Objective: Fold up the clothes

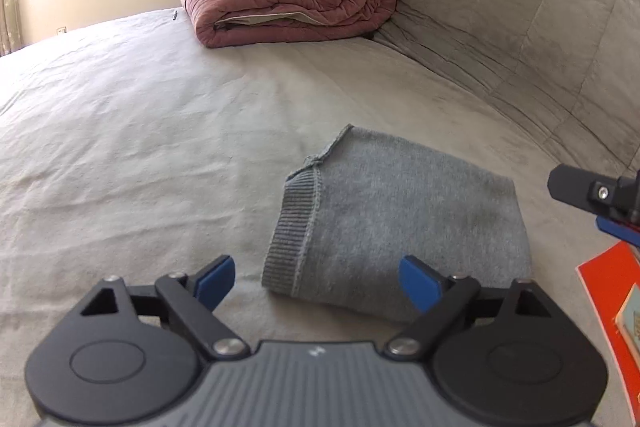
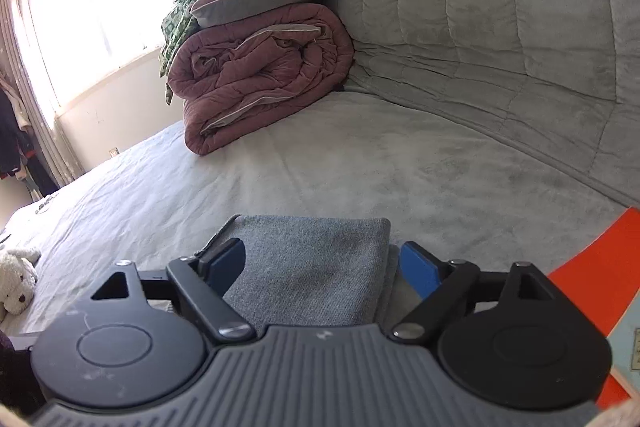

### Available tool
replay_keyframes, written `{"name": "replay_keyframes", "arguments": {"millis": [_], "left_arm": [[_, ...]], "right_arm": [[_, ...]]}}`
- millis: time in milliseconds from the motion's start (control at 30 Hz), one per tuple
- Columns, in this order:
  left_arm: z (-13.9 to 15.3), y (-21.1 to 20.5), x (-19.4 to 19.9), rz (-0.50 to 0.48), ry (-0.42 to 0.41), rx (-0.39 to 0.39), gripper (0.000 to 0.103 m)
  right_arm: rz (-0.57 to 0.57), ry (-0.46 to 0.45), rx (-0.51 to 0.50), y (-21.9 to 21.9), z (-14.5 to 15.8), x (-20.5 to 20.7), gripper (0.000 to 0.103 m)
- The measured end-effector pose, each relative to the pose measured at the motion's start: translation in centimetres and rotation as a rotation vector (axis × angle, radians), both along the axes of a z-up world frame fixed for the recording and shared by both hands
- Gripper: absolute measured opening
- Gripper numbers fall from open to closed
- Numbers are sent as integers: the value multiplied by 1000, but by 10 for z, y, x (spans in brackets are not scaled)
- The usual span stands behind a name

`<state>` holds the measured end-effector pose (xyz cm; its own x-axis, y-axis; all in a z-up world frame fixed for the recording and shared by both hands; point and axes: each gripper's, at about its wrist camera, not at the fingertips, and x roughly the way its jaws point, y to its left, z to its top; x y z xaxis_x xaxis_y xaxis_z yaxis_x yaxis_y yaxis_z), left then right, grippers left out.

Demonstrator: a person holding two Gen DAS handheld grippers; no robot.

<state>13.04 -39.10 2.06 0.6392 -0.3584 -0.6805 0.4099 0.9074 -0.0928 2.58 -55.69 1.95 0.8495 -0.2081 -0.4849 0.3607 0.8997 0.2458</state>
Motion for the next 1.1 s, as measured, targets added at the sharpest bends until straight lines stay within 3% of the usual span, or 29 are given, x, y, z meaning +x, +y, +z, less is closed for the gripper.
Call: {"name": "replay_keyframes", "arguments": {"millis": [67, 300, 767, 1100], "left_arm": [[-2, 0, -5, 5, -17, 46, 102], [-3, -2, -9, -50, 23, 101, 102], [-2, -3, -13, -61, 24, 107, 102], [-1, -3, -13, -60, 25, 100, 102]], "right_arm": [[-4, 42, -60, 10, 6, -2, 103], [-12, 167, -87, 20, 11, -3, 103], [-81, 206, -182, 25, 12, -8, 103], [-51, 226, -210, 34, 8, -3, 103]]}}
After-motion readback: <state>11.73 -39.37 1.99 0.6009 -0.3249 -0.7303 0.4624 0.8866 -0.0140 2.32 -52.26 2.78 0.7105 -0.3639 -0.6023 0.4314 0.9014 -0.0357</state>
